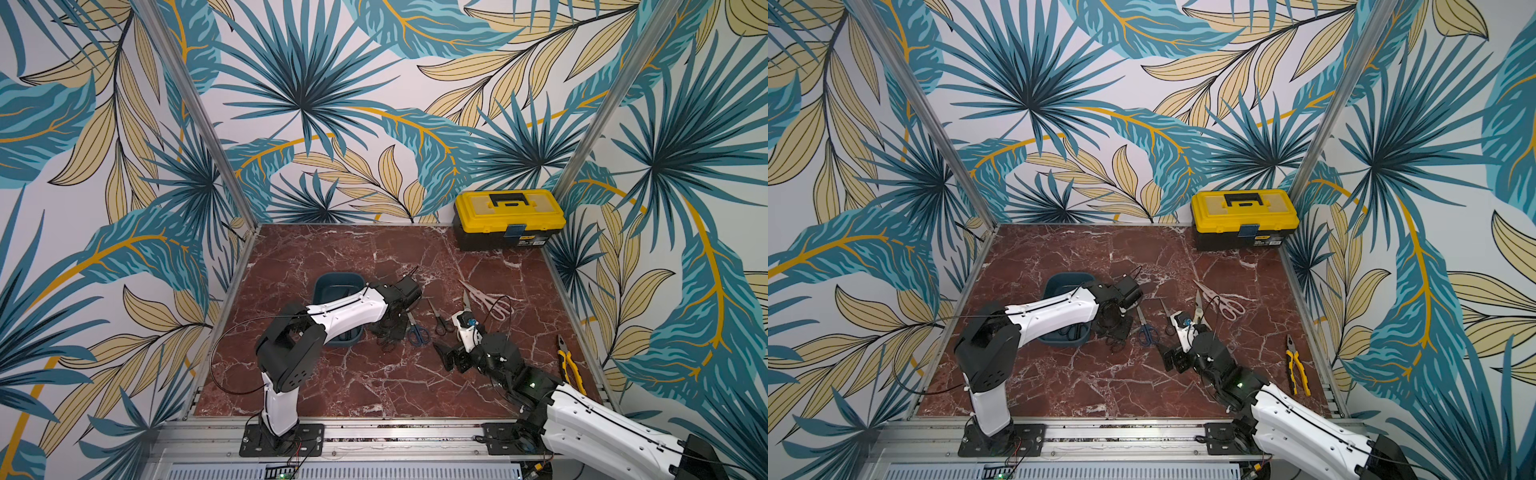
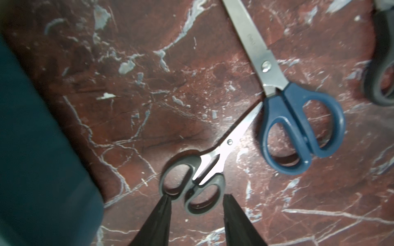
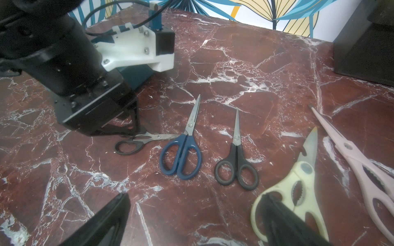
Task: Put the scissors into the storage box
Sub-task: Pick up the scissors from the center of the board.
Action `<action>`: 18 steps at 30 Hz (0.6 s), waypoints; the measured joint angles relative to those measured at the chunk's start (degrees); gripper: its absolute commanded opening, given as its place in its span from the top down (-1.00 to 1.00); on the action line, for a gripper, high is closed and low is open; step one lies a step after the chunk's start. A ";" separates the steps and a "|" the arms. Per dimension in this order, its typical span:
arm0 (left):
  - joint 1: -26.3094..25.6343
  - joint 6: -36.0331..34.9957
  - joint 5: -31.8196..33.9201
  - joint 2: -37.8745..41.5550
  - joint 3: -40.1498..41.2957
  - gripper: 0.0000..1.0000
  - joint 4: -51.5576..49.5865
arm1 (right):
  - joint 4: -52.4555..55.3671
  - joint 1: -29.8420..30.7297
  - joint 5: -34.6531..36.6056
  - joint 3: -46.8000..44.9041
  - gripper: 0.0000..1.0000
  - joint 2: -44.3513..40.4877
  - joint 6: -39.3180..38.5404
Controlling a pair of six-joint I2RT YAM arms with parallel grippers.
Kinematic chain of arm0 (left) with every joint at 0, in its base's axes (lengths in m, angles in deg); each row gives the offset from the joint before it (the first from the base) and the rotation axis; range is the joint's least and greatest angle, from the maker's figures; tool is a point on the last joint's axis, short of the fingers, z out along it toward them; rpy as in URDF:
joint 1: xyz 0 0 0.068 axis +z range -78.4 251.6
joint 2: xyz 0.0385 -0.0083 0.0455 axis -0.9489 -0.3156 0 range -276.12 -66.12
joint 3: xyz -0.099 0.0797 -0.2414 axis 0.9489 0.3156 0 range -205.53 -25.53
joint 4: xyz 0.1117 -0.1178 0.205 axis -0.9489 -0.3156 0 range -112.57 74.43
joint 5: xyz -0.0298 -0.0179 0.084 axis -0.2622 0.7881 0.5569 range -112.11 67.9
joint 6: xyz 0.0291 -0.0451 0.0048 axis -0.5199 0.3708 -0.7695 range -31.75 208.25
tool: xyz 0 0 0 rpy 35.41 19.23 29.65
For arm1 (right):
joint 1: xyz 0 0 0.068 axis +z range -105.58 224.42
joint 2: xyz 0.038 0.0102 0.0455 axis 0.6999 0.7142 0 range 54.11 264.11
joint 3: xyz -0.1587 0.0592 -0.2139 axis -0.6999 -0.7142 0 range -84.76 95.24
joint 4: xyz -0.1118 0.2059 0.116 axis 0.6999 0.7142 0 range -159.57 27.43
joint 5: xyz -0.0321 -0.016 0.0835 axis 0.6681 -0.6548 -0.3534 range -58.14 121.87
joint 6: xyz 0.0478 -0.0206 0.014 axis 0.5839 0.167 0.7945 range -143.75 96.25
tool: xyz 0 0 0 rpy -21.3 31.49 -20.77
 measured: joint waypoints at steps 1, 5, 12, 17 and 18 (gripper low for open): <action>0.59 -1.62 -0.39 0.00 -0.02 0.11 -0.59 | 0.00 0.00 0.00 0.00 -0.99 0.00 0.00; 2.19 -8.37 -2.29 0.00 -0.02 0.07 -1.75 | 0.00 0.02 0.02 0.00 -0.99 -0.15 0.00; 2.38 -18.08 -6.54 0.00 -0.61 0.03 -3.52 | 0.00 0.04 0.00 0.00 -0.99 -0.48 0.00; 2.16 -21.35 -7.19 -0.24 -0.81 0.04 -3.61 | 0.00 0.04 0.00 0.00 -0.99 -0.37 0.00; 2.12 -21.77 -7.04 -0.55 -0.98 0.05 -3.69 | 0.00 0.04 0.02 0.00 -0.99 -0.37 0.00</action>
